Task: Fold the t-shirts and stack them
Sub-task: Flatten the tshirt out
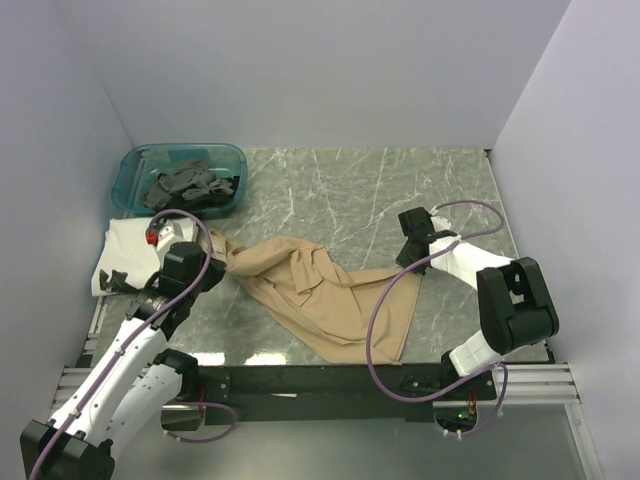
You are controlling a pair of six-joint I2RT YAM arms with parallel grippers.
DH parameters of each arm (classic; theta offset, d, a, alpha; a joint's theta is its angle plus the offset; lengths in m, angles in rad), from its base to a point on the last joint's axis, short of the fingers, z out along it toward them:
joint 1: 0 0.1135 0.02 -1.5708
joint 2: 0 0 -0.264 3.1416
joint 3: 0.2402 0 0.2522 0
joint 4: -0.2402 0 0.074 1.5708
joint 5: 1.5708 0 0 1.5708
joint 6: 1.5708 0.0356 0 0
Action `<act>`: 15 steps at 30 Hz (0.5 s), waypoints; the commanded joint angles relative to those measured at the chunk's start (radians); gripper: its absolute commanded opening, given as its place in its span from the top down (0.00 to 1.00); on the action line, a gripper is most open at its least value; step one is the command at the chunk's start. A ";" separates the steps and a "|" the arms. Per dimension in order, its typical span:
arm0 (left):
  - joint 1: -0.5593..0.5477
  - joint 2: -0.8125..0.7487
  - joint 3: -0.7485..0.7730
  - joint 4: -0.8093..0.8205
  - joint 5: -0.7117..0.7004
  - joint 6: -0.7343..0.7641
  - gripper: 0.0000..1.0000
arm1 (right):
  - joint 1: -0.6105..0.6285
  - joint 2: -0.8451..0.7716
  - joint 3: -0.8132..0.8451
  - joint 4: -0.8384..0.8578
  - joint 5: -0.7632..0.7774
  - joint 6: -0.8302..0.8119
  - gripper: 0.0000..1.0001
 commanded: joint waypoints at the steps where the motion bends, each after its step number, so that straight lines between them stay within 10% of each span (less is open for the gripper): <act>1: -0.002 -0.005 0.047 0.058 -0.049 0.001 0.99 | 0.005 -0.004 0.068 -0.016 0.100 -0.007 0.99; 15: -0.002 -0.012 0.354 0.068 -0.272 0.059 0.99 | -0.006 -0.436 0.209 -0.168 0.231 -0.108 1.00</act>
